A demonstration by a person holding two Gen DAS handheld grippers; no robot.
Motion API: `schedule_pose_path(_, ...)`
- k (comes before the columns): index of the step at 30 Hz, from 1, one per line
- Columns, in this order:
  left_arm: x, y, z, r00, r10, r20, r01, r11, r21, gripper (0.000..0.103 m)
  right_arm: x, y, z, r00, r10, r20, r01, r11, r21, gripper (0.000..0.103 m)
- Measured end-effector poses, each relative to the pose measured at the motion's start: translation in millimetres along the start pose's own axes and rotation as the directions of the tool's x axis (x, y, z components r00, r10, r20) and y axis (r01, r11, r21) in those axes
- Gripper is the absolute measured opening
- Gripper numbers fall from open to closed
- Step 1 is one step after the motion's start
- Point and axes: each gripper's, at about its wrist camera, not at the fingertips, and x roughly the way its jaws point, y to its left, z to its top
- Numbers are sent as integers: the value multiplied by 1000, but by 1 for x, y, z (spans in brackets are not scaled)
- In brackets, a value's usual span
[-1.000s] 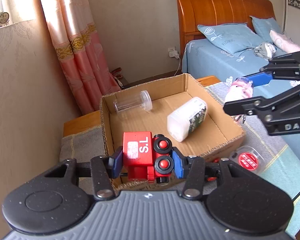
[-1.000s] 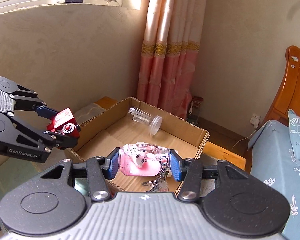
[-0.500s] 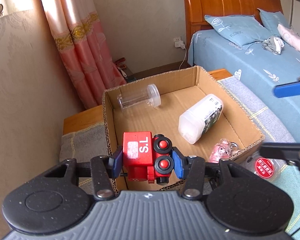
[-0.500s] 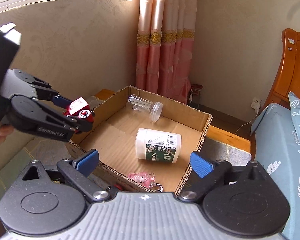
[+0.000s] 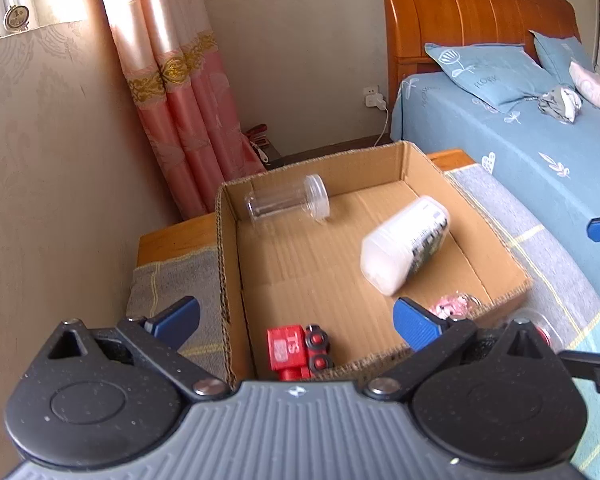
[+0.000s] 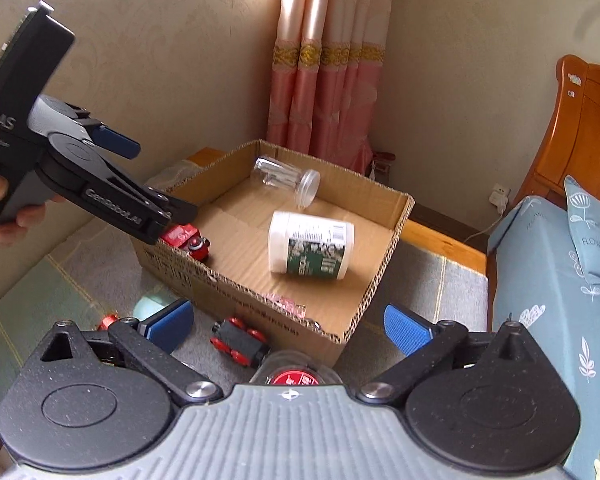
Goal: Organize rigid objects
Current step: 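Lower the train into the box and open the left gripper while the right releases the keychain inside, then move the left gripper to the gold capsule bottle while the right moves to the red-lid container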
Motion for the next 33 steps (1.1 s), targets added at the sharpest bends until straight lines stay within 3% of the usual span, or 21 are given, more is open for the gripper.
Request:
schedule_pose_path(12,-41,-13,-29,999,-16,-37,15,1000,-20,102,10,-2,-25,998,-6,-61,11,997,76,103)
schedule_pose_path(22,-60,-18,-78,998,63,-30,-67,989,-131,102,18,12,-58,996,-47,-79,55,994,97,103)
schedule_pose_path(26,-62,-21,-98,994,107,27,-99,977,-190,102,21,16,-73,995,-58,-79,70,987,147,103)
schedule_pose_path(33,-46,-24,-130,994,96,42,-80,956,-283,102,22,25,-92,993,-113,-26,116,973,198,103)
